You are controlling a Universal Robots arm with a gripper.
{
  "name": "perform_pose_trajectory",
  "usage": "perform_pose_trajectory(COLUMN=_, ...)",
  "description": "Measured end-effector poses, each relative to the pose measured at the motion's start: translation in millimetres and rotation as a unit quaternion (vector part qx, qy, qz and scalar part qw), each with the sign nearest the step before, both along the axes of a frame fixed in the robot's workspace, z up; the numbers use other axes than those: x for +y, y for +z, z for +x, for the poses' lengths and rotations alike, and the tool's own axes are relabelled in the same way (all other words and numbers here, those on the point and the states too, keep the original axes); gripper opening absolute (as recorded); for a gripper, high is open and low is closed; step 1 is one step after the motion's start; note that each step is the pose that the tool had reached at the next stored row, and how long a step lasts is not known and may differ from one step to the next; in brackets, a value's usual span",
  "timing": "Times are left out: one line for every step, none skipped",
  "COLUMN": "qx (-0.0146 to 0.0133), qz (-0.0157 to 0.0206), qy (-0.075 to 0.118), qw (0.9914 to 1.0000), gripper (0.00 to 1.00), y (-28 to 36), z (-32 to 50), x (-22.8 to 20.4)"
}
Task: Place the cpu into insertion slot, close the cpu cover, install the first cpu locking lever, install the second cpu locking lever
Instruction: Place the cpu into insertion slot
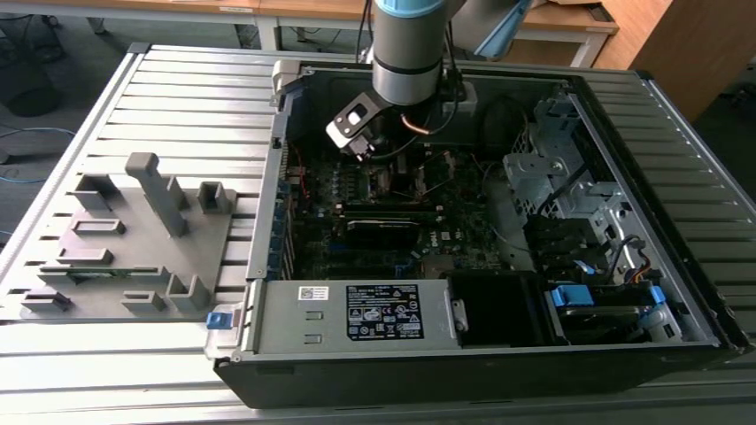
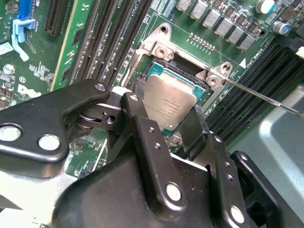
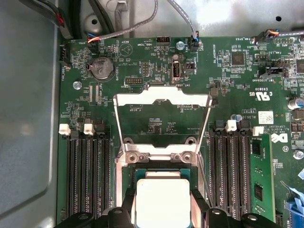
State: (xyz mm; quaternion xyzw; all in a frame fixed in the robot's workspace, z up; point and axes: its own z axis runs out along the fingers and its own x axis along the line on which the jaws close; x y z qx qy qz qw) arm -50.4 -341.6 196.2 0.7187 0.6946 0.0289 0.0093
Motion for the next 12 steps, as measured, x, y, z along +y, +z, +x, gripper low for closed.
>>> perform_pose_trajectory(qx=0.0001, qz=-0.0001, qy=0.0, qw=1.0, gripper=0.54, y=0.0, z=0.0, x=0.0)
perform_pose_trajectory(qx=0.0001, qz=-0.0001, qy=0.0, qw=1.0, gripper=0.54, y=0.0, z=0.0, x=0.0)
perform_pose_trajectory(qx=0.0, qz=0.0, qy=-0.001, qw=1.0, gripper=0.54, y=-0.2, z=-0.1, x=0.3)
perform_pose_trajectory(qx=0.0, qz=0.0001, qy=-0.001, qw=1.0, gripper=0.54, y=-0.3, z=-0.2, x=0.8)
perform_pose_trajectory(qx=0.0, qz=0.0001, qy=-0.001, qw=1.0, gripper=0.54, y=-0.3, z=-0.2, x=1.4)
perform_pose_trajectory(qx=0.0, qz=0.0001, qy=-0.001, qw=1.0, gripper=0.54, y=-0.4, z=-0.2, x=1.9)
perform_pose_trajectory(qx=0.0, qz=0.0002, qy=-0.001, qw=1.0, gripper=0.54, y=-0.6, z=-0.2, x=2.1)
perform_pose_trajectory(qx=-0.0001, qz=0.0002, qy=0.0, qw=1.0, gripper=0.54, y=-0.9, z=-0.2, x=2.2)
perform_pose_trajectory(qx=-0.0001, qz=0.0002, qy=0.0, qw=1.0, gripper=0.54, y=-1.5, z=-0.2, x=2.3)
perform_pose_trajectory(qx=0.0, qz=0.0002, qy=-0.001, qw=1.0, gripper=0.54, y=-2.3, z=-0.3, x=2.3)
perform_pose_trajectory(qx=0.0001, qz=0.0001, qy=-0.001, qw=1.0, gripper=0.54, y=-2.6, z=-0.3, x=2.3)
perform_pose_trajectory(qx=0.0, qz=0.0001, qy=-0.001, qw=1.0, gripper=0.54, y=-2.7, z=-0.3, x=2.3)
